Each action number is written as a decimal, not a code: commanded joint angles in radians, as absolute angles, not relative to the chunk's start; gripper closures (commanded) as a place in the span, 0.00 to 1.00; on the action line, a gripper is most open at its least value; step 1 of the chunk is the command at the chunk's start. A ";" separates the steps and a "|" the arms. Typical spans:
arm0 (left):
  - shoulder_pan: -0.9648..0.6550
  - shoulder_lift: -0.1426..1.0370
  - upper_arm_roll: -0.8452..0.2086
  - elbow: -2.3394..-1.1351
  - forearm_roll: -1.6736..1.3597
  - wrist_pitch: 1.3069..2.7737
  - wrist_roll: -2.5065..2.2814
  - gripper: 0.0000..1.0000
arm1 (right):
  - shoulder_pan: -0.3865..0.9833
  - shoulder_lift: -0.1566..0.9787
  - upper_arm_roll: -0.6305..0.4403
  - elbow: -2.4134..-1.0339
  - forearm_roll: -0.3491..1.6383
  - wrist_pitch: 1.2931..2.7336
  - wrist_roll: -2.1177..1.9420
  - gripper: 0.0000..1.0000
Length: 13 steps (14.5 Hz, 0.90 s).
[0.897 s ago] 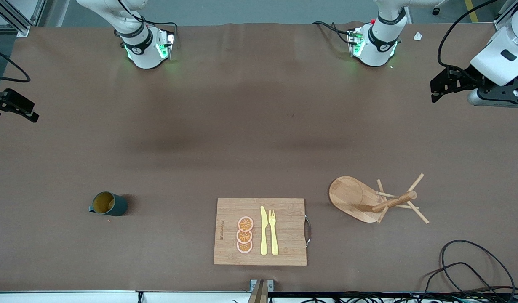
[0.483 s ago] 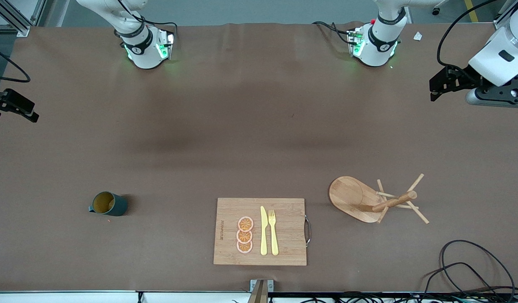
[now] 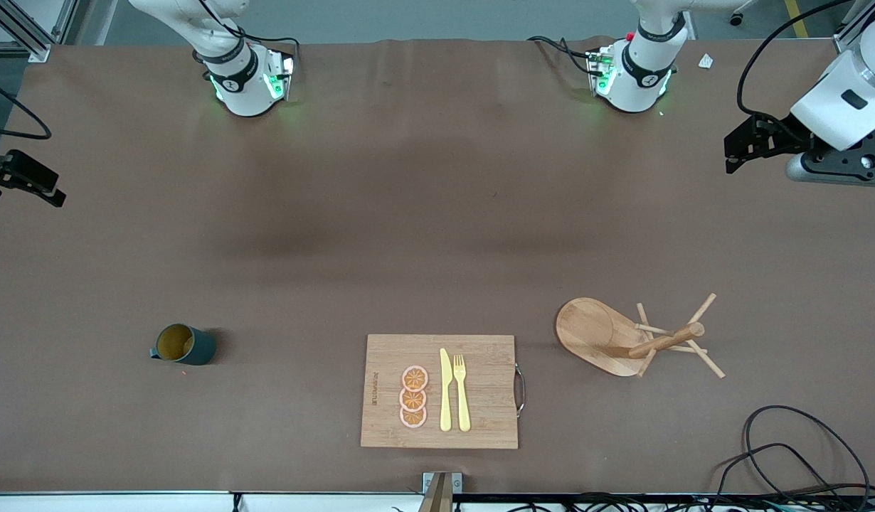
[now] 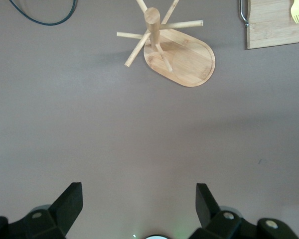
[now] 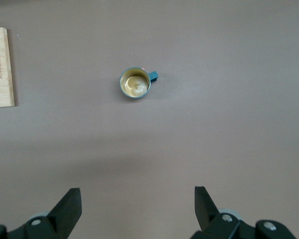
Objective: Pass cup and hang on rack
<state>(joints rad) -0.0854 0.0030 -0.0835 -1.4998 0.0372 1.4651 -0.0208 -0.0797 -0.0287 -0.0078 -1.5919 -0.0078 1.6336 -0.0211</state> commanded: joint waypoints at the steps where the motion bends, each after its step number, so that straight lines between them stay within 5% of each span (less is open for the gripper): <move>1: -0.086 0.017 -0.083 -1.470 0.017 1.447 -0.023 0.00 | -0.089 -0.037 0.000 -1.595 -0.006 1.632 -0.031 0.00; 13: -0.094 0.029 -0.084 -1.470 0.017 1.450 -0.021 0.00 | -0.089 -0.037 0.002 -1.595 -0.006 1.634 -0.031 0.00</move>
<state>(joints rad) -0.0911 0.0214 -0.0849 -1.4944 0.0332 1.4652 -0.0218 -0.0797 -0.0287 -0.0071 -1.5919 -0.0078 1.6336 -0.0214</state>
